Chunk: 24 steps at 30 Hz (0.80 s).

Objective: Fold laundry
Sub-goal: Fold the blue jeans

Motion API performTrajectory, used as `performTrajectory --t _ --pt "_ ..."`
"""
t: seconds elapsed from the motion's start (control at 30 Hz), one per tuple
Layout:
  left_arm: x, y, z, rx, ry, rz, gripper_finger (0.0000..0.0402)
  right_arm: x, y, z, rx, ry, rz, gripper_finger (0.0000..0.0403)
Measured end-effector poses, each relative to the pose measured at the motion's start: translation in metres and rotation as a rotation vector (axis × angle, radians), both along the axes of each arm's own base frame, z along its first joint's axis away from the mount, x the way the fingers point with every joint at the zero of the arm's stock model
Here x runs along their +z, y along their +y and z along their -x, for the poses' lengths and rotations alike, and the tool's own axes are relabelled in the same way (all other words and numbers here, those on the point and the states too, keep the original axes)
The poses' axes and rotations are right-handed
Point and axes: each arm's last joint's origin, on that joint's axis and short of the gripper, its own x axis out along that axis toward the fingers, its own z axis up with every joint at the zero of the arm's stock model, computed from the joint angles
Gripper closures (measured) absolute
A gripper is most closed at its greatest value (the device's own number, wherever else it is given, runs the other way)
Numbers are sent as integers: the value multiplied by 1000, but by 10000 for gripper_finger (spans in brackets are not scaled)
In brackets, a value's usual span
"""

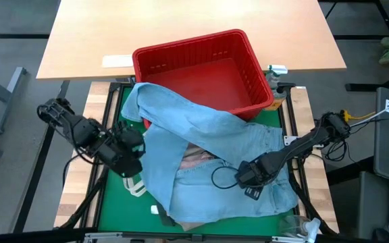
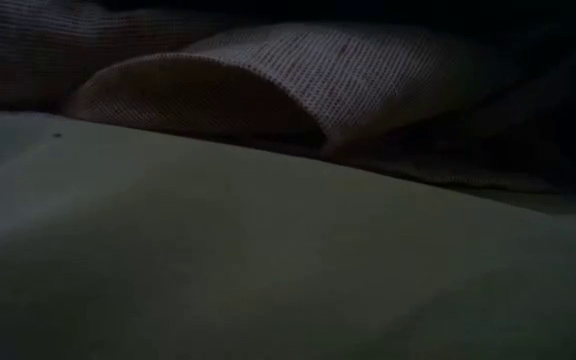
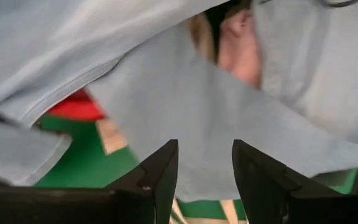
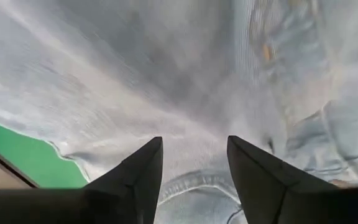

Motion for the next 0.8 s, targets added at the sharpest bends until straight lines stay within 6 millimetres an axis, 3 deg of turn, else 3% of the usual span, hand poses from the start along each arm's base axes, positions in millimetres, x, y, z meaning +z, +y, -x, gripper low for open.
performTrajectory --t 0.17,0.33,0.6,0.8 --pt "-11 11 -6 80 27 2 259 17 3 -10 28 -111 43 221" --pt "-40 23 -13 173 129 -45 260 28 5 -17 44 -186 74 221" --pt "-84 51 -20 234 308 -139 260 31 5 -19 70 -208 75 221" --pt "-94 61 -27 184 355 -59 260 31 6 -19 69 -218 70 221"
